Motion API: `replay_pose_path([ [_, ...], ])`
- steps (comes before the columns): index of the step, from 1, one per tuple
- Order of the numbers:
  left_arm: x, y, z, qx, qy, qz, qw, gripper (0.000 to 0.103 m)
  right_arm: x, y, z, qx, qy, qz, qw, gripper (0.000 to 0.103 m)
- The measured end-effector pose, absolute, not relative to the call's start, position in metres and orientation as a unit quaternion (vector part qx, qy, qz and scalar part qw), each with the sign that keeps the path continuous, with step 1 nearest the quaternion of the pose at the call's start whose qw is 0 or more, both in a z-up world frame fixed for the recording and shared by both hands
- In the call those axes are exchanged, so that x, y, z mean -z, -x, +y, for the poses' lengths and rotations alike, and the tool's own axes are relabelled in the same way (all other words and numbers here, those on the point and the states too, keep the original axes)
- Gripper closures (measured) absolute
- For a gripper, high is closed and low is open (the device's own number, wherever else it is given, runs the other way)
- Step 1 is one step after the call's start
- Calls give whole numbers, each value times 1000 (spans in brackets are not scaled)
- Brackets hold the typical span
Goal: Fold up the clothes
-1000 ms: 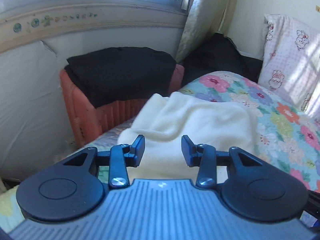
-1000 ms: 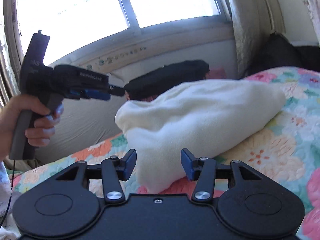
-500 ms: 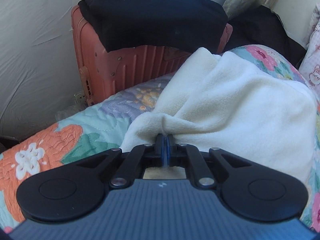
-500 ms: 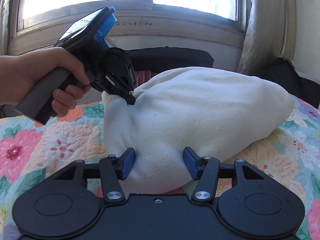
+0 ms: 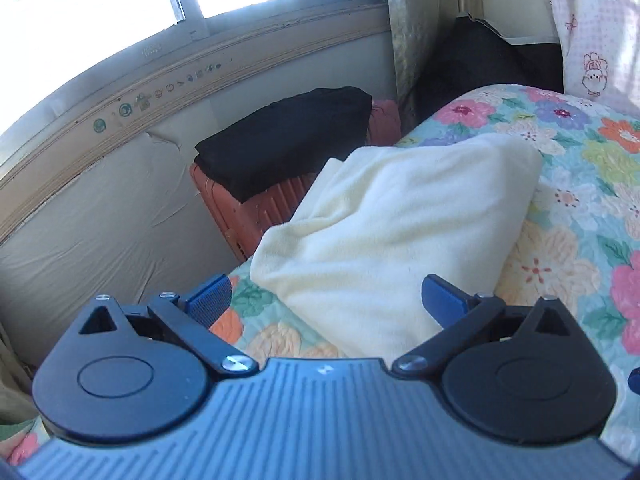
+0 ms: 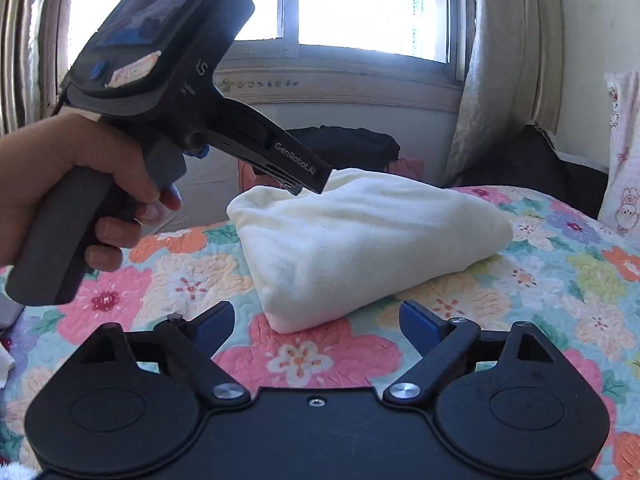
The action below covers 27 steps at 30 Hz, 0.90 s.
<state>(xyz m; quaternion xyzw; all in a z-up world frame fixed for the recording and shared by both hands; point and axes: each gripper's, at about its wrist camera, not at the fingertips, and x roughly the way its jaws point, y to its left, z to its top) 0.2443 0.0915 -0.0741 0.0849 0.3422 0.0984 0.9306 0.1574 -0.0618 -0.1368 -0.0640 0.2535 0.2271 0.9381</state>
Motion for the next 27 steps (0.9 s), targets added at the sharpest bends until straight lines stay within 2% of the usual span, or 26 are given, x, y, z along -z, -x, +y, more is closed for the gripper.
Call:
replay_pose_path([
  [2,64,-220,91,-96,-65,362,925,0,129,-136,-76,-230,56,251,939,8],
  [3,61,-211,91,-97,-56,370,922,0,125,-128,-82,-227,50,249,940,3],
  [5,54,-191,88,-100,-49,379,919,0,119,-114,-97,-212,34,244,946,0],
  [11,43,-131,65,-120,-86,383,912,0,108,-101,-132,-162,-19,267,950,0],
  [16,36,-90,50,-113,-77,395,909,0,90,-84,-159,-145,-86,272,947,0],
  [27,40,-30,24,-117,-55,429,894,0,57,-18,-159,-166,-27,282,945,0],
])
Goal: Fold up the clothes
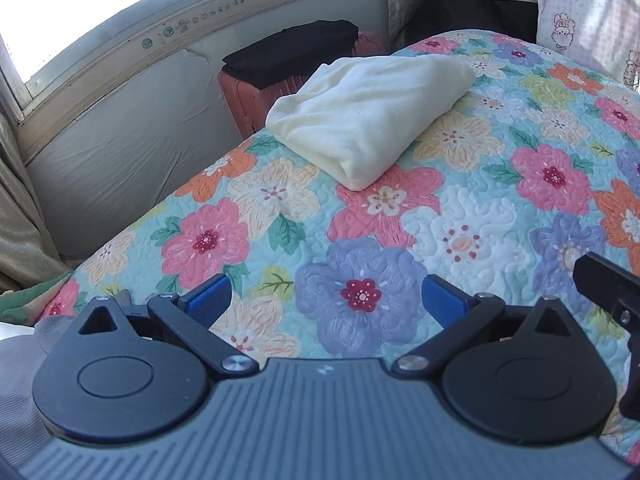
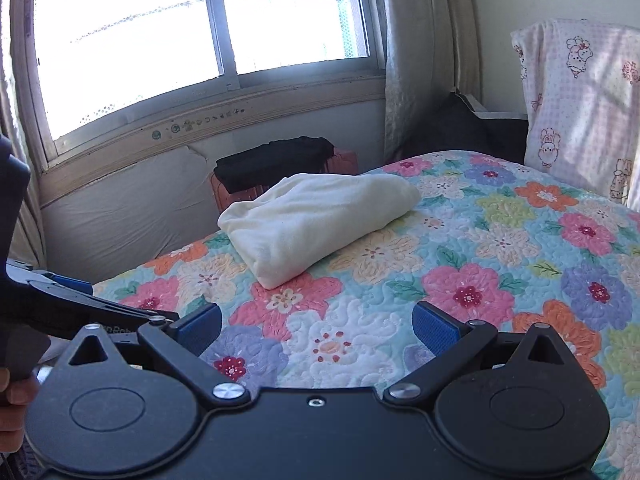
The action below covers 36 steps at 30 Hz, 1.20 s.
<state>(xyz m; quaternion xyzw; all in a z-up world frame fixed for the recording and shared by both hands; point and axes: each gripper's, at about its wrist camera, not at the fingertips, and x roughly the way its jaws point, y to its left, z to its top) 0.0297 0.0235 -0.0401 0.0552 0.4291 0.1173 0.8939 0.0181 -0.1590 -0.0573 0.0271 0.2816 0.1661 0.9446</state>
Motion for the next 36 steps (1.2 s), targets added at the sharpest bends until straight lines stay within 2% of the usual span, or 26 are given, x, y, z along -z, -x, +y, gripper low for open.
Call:
replay_pose_path([
  [15,47,16,9,-106,-58,422,899,0,72,31,-145,-142,2,341,929,0],
  [36,38,31,9,-108,-43,400,909,0,61,41,-140,-120,28,327,937,0],
])
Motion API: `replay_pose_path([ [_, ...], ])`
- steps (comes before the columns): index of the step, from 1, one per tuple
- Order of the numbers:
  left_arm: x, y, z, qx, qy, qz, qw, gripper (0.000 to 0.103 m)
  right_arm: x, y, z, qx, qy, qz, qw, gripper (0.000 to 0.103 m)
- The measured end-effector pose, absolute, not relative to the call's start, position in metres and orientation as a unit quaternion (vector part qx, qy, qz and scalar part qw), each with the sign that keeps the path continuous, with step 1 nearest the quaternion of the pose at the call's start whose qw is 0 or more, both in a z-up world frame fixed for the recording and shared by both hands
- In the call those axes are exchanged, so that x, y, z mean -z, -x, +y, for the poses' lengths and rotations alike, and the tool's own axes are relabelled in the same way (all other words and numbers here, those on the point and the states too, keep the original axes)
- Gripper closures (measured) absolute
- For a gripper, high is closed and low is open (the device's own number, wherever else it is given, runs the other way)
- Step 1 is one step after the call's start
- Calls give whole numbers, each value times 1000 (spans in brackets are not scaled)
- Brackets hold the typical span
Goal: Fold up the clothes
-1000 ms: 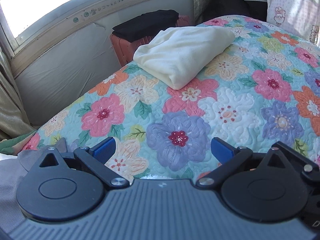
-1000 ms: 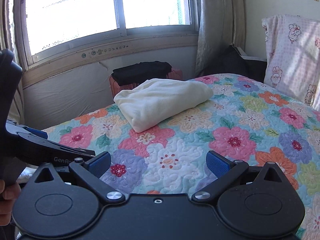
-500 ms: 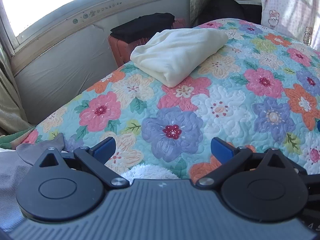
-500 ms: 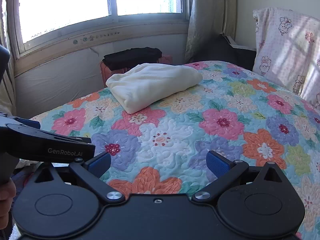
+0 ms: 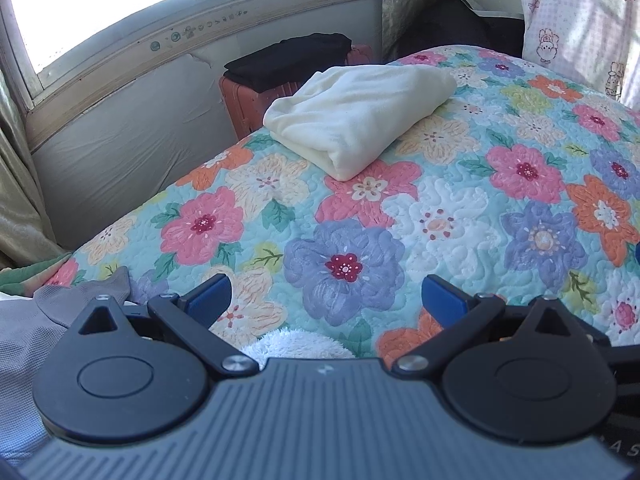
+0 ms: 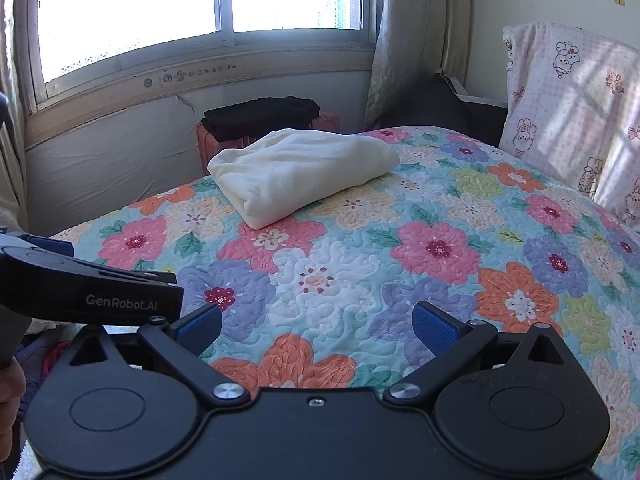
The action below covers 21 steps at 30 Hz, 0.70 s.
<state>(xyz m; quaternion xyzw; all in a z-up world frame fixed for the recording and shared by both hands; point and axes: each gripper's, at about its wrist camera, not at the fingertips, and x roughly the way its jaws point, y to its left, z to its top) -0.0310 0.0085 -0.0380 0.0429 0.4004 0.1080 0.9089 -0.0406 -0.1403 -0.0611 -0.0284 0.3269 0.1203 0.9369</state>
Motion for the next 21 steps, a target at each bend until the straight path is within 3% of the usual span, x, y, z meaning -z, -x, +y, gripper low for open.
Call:
replay_pose_path([
  [21,33,35,5,-109,-44,400,909,0,60,42,-144,-114,26,329,937,0],
])
